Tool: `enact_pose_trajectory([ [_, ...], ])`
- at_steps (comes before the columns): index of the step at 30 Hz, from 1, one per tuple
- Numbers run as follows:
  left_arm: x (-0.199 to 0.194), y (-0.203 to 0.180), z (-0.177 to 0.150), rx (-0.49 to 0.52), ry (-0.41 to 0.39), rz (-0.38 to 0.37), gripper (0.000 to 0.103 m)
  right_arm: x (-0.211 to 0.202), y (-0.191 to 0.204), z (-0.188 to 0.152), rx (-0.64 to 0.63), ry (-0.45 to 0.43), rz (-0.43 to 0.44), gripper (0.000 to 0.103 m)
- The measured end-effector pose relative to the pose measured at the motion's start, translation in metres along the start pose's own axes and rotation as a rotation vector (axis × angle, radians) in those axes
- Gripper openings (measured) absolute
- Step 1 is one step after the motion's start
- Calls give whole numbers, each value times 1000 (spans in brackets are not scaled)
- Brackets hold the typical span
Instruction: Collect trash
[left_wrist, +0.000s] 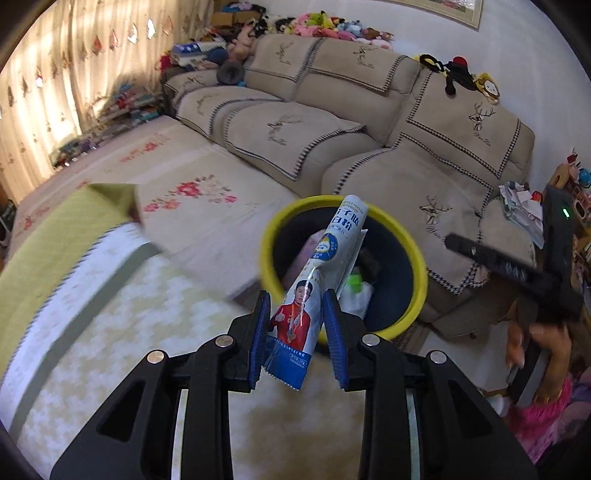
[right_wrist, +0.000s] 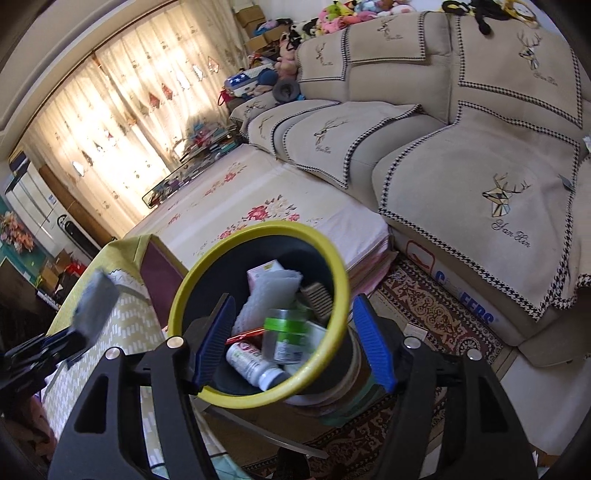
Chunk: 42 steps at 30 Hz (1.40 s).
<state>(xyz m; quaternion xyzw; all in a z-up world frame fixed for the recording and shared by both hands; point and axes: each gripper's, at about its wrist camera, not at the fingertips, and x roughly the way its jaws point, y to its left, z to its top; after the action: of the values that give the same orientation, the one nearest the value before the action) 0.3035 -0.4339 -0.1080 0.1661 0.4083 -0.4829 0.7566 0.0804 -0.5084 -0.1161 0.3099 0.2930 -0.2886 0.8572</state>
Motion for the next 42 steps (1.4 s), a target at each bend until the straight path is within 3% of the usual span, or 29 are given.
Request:
enact_pose_trajectory([
  [4, 40, -29, 26, -3, 34, -19, 30, -8, -12, 2, 17, -11, 0, 63],
  [10, 95, -60, 48, -38, 81, 17, 32, -22, -21, 5, 21, -30, 4, 64],
  [12, 109, -62, 48, -61, 93, 43, 43, -26, -22, 5, 16, -38, 6, 65],
  [14, 116, -60, 46, -90, 98, 72, 69, -31, -20, 7, -5, -44, 5, 66],
  [16, 110, -53, 38, -128, 93, 84, 69, -36, -17, 8, -31, -53, -3, 66],
  [19, 78, -43, 24, -157, 45, 105, 72, -45, -6, 3, -95, -60, -12, 68],
  [22, 26, -39, 6, -176, -68, 149, 94, -49, 6, -9, -149, -43, 10, 70],
  [24, -11, -40, -9, -186, -137, 172, 98, -51, 16, -17, -171, -22, 39, 70],
  [27, -73, -39, -42, -203, -250, 248, 98, -59, 35, -28, -223, -22, 78, 73],
  [31, -153, -31, -98, -232, -360, 403, 98, -80, 65, -43, -303, -49, 139, 80],
  [35, -215, -17, -153, -344, -414, 546, 98, -104, 93, -64, -400, -78, 185, 87],
  [42, -293, -13, -233, -475, -455, 657, 98, -144, 110, -88, -464, -141, 200, 95],
])
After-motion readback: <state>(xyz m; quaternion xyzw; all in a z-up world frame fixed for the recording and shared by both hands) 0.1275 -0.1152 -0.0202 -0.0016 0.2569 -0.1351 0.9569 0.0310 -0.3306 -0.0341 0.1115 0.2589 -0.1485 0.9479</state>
